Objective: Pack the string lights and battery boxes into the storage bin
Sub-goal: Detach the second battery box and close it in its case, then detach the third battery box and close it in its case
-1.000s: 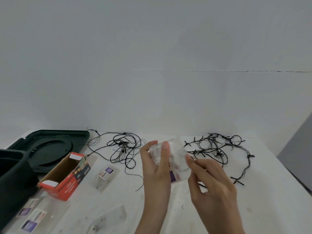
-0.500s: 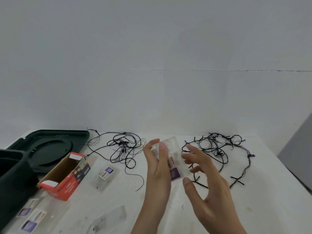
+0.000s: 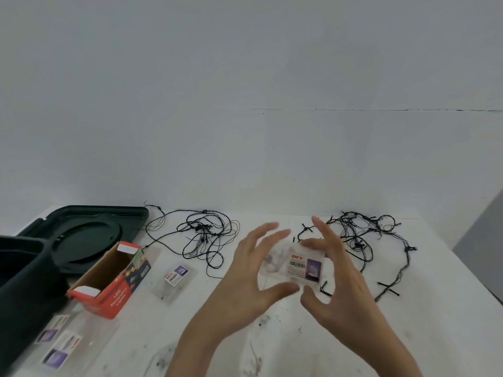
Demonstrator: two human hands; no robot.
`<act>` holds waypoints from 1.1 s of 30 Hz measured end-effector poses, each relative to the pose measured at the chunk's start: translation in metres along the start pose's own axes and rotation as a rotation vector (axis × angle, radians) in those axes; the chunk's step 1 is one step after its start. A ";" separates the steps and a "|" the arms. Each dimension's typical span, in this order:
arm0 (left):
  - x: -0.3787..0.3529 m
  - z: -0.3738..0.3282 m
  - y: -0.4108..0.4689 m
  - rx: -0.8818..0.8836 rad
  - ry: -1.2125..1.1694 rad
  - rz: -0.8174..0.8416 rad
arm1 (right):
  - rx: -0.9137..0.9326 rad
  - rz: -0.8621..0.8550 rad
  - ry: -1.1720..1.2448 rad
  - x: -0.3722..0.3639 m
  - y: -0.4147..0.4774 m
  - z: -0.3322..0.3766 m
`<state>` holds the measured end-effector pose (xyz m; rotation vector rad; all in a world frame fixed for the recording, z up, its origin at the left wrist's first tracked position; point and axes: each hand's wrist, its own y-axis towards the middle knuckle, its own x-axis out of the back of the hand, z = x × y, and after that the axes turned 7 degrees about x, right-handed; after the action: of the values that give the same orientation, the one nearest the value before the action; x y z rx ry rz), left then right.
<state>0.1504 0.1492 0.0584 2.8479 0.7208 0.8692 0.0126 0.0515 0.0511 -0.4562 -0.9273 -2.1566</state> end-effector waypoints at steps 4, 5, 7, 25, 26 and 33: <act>0.009 0.011 0.001 -0.026 0.277 0.043 | -0.009 0.130 0.031 -0.004 0.001 -0.005; 0.010 0.014 0.001 -0.024 0.299 0.037 | -0.011 0.157 0.029 -0.006 0.001 -0.006; 0.009 0.022 -0.001 -0.009 0.322 0.033 | -0.005 0.212 0.019 -0.013 0.002 -0.008; 0.035 0.134 -0.030 0.586 0.662 -0.229 | -0.175 0.376 -0.016 -0.092 -0.001 -0.042; 0.035 0.137 -0.029 0.593 0.702 -0.246 | -0.193 0.362 -0.024 -0.093 -0.001 -0.045; 0.029 0.157 -0.029 0.582 0.728 -0.315 | -0.258 0.294 -0.067 -0.088 -0.003 -0.055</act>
<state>0.2446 0.1980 -0.0643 2.6502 1.6788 1.9169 0.0672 0.0556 -0.0375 -0.7466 -0.5759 -2.0044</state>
